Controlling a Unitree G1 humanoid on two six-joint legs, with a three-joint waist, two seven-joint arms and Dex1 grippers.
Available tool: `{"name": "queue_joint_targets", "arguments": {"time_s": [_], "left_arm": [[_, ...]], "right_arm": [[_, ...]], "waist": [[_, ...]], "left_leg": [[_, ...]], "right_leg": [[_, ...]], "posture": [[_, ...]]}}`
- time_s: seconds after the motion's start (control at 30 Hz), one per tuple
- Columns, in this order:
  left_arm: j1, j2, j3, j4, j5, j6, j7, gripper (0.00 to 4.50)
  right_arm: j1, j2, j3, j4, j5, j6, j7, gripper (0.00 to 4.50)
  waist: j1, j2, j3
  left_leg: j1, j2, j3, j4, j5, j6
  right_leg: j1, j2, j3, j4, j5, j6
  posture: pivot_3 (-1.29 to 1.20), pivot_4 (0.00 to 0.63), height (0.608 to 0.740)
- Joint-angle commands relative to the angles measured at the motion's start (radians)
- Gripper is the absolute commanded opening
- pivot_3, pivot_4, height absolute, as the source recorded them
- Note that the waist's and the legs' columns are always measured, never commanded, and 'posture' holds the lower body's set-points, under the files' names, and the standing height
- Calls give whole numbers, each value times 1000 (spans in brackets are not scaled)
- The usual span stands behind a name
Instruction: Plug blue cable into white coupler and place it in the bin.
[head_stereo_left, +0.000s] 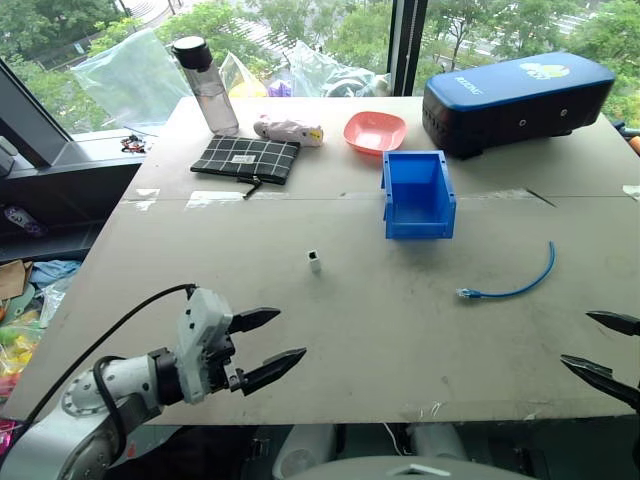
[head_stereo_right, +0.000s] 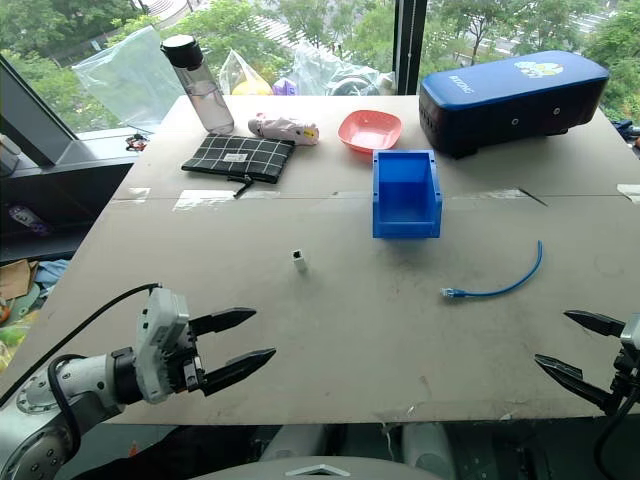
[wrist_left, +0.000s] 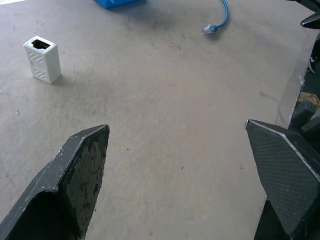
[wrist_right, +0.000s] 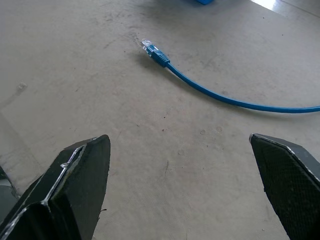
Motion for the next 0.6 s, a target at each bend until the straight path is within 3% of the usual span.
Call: {"name": "queue_joint_targets", "arguments": {"time_s": [0.03, 0.13, 0.27, 0.43, 0.6], "left_arm": [[13, 1, 1, -6, -5, -31, -27, 4419], [55, 5, -7, 24, 39, -108, -98, 4419], [63, 16, -31, 25, 74, -166, -142, 4419], [53, 23, -56, 32, 108, -217, -173, 4419], [24, 40, -74, -9, 103, -202, -158, 4419]], "right_arm": [[-63, -11, 23, -115, 10, 68, -100, 4500], [-206, -50, 118, -259, 38, 222, -238, 4500], [-310, -119, 252, -300, -11, 323, -264, 4500], [-505, -149, 438, -189, -3, 396, -205, 4500], [-606, -144, 599, -16, -90, 309, -98, 4500]], "waist": [[0, 0, 0], [-17, 1, 1], [-1, 1, 2], [9, -2, 3], [5, -2, 3]], "left_leg": [[0, 0, 0, 0, 0, 0], [0, 1, 3, 0, 0, 0], [0, 1, 3, 0, 0, 0], [-2, 0, 1, 0, 0, 0], [-2, 0, 1, 1, 0, 0]], "right_leg": [[0, 0, 0, 0, 0, 0], [-1, 2, 1, 1, 0, -1], [-1, 2, 0, 0, 0, -1], [-1, -1, -2, -2, 1, 0], [0, -1, -2, -2, 0, 0]], "posture": [[0, 150, 740], [0, 150, 740], [0, 150, 740], [0, 150, 740], [0, 150, 740]]}}
